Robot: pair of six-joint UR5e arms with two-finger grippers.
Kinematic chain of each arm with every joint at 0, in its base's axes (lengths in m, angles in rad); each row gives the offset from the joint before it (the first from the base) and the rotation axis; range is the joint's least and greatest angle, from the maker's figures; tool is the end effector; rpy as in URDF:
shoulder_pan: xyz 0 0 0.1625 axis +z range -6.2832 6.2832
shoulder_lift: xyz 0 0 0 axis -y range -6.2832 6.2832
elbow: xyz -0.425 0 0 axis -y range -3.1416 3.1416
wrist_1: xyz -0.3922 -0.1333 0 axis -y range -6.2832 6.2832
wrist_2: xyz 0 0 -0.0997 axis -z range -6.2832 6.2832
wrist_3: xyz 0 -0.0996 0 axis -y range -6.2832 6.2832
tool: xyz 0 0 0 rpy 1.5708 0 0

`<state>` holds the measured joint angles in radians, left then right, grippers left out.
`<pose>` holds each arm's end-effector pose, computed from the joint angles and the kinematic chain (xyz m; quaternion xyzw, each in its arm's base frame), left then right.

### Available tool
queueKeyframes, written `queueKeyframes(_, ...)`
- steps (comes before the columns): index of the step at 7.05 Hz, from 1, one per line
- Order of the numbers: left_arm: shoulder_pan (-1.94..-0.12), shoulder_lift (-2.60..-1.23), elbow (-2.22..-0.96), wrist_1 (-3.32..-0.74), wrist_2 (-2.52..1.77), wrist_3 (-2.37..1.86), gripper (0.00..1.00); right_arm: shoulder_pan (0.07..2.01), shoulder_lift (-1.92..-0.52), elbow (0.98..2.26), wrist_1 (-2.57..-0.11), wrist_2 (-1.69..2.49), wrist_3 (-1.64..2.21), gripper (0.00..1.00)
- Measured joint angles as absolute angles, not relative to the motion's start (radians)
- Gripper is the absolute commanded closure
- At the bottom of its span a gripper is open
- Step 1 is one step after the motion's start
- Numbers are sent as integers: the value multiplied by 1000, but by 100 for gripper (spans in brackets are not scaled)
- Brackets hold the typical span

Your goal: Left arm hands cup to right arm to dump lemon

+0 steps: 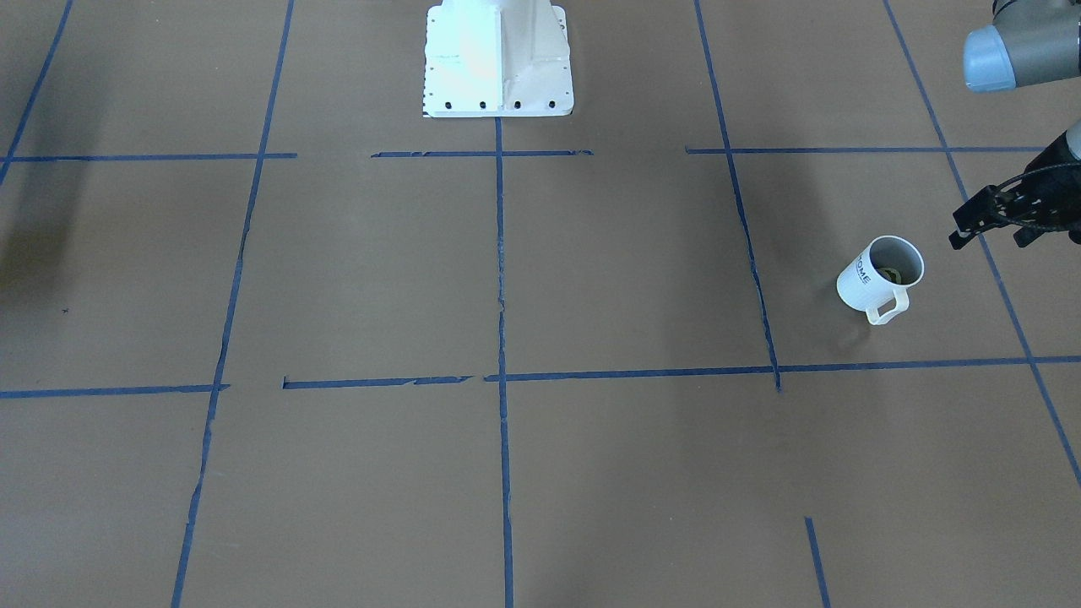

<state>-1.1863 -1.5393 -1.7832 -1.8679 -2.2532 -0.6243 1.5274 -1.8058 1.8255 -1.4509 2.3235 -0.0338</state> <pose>0.1209 -0.4867 0.5395 0.0382 0.3924 -0.0309 0.9185 0.0477 -0.4045 0.6262 0.0631 -0.3669 -0.0614 0.9261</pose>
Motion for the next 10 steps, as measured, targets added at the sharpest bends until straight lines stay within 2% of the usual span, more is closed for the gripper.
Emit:
queueKeyframes(2,-1130,-1539,-1735,-1975,-2211,-707,0,1528,-1807,1825,-1450,2323,-34,0)
queueKeyframes(8,-1052,-1551,-1688,-2002,-2200,-734,1,1528,-1807,1825,-1450,2322,-36,0)
queueKeyframes(9,-1048,-1553,-1687,-2002,-2202,-734,20,1528,-1807,1825,-1450,2322,-36,0)
queueKeyframes(10,-1042,-1554,-1686,-2002,-2203,-733,67,1528,-1808,1825,-1449,2322,-37,0)
